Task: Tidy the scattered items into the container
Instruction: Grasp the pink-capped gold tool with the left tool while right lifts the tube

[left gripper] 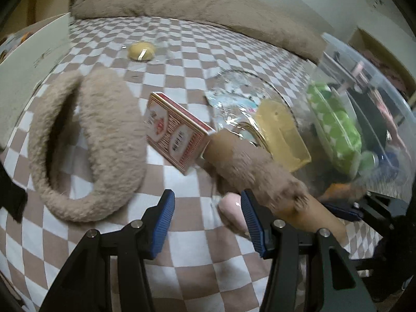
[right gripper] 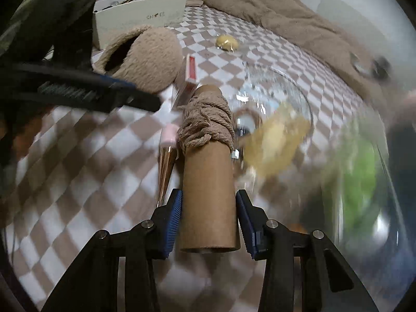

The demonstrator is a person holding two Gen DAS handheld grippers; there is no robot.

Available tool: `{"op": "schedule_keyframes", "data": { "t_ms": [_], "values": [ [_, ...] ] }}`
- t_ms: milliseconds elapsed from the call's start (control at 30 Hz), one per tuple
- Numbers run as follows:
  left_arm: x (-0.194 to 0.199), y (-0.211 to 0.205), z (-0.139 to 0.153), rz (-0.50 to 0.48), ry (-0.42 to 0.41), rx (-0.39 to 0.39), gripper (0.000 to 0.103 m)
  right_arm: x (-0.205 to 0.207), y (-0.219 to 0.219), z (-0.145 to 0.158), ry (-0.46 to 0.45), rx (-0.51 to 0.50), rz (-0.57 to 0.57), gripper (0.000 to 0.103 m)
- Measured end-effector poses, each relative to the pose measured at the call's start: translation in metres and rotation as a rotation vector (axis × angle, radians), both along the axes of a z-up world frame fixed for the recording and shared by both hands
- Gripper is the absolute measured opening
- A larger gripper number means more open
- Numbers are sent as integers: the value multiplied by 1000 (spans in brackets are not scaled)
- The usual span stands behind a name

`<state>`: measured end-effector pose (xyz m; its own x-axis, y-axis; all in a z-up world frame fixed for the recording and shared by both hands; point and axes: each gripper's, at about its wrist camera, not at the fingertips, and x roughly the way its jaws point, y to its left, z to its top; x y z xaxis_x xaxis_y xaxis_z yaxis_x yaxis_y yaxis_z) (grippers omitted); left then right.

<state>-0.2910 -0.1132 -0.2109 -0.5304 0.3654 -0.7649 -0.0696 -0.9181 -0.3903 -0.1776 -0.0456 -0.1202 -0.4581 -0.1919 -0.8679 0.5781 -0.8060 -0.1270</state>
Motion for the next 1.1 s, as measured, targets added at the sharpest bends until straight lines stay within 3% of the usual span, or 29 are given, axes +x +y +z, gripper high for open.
{"op": "schedule_keyframes", "data": {
  "t_ms": [333,533,567,700,933,1100],
  "values": [
    [2,30,-18,-71,-124,62,53,64,40,-12,-95,42,-31,43],
    [-1,44,-22,-35,-167,82,52,96,66,-22,-145,59,-78,43],
    [-2,46,-22,-25,-172,87,45,101,71,-22,-150,56,-88,43],
    [-7,48,-29,22,-214,74,34,121,84,-19,-149,68,-103,43],
    [-9,49,-33,47,-236,55,30,149,110,-17,-148,96,-120,43],
    [0,50,-28,7,-229,34,26,156,121,-14,-171,71,-137,43]
  ]
}}
